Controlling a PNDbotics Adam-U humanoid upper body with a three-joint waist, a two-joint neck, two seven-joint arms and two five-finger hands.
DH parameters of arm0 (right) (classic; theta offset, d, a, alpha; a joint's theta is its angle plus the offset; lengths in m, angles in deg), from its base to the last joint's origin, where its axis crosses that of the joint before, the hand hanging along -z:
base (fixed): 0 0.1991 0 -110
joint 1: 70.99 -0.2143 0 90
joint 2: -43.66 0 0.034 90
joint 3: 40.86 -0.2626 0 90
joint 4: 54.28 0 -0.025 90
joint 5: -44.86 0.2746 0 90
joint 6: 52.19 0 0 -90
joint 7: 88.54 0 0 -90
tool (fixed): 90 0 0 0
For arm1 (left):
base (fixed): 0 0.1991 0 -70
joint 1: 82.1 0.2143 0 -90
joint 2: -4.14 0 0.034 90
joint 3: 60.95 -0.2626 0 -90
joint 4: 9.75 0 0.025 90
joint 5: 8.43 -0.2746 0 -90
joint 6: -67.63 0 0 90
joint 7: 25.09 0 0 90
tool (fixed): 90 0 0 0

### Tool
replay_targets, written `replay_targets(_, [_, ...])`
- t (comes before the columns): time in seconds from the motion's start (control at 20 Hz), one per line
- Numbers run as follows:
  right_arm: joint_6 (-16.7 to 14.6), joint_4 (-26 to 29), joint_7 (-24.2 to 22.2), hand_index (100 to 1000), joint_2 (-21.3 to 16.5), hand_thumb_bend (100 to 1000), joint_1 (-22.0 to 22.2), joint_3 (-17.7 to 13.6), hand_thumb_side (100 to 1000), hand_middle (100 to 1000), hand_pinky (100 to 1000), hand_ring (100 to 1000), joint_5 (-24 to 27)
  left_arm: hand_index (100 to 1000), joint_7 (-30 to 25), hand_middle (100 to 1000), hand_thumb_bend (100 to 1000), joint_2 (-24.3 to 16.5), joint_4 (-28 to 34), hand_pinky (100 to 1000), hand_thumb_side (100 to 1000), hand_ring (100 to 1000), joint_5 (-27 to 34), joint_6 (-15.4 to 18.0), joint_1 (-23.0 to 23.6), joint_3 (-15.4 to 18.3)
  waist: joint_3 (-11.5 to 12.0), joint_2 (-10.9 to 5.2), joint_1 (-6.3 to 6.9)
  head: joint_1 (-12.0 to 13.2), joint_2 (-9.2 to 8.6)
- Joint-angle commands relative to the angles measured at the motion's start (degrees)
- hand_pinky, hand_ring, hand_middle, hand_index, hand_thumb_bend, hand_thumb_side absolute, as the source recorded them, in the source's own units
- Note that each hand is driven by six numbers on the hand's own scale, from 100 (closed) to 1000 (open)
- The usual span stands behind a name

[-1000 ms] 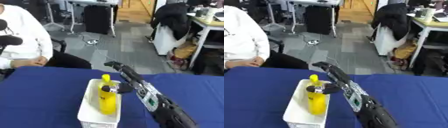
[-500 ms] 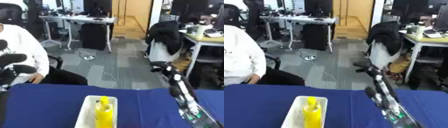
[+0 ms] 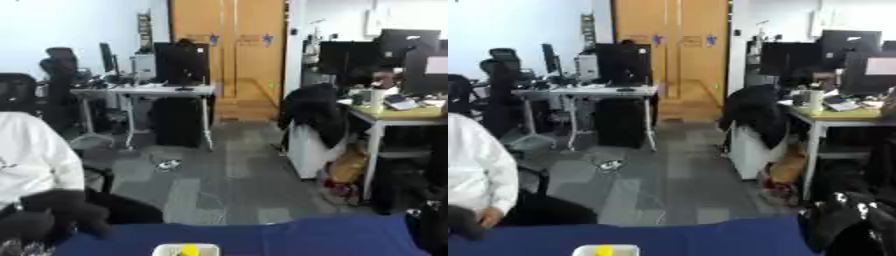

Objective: Pick up objects on the table and place them in the box.

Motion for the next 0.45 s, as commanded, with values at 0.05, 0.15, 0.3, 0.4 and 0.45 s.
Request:
replay_targets(0.05, [-4.5,1.1,1.3,428,-0.1,110,-1.0,-1.4,915,242,100,127,3.2,858,-3.3,843,238,-1.6,0.8,666,926,737,-0.8,0.6,0.2,0.5,-0.4,-0.89,0.20,-2.2,-2.22])
replay_targets(0.15, [-6.2,1.1,1.4,420,0.0,110,-1.2,-1.4,914,237,100,100,3.6,858,-3.8,843,239,-1.5,0.8,668,926,738,-0.6,0.8,0.8,1.1,-0.7,-1.08,0.38,-3.2,-2.86])
replay_targets(0.3, [-6.4,1.1,1.1,420,0.1,111,-0.9,-1.2,914,233,100,100,3.5,857,-3.7,844,240,-1.4,0.8,671,924,739,-0.6,0.7,1.3,2.3,-0.8,-1.38,0.45,-3.6,-3.84])
replay_targets(0.4, [-6.1,1.1,0.9,419,0.1,114,-0.8,-1.1,916,233,100,100,3.3,857,-3.2,844,241,-1.4,0.8,673,923,740,-0.6,0.7,1.3,3.0,-0.8,-1.45,0.42,-3.7,-4.33])
replay_targets(0.45, [-6.1,1.1,0.8,419,0.1,114,-0.8,-1.0,916,232,100,100,3.2,857,-2.9,844,241,-1.4,0.8,673,923,740,-0.5,0.7,1.2,3.2,-0.8,-1.46,0.39,-3.6,-4.46])
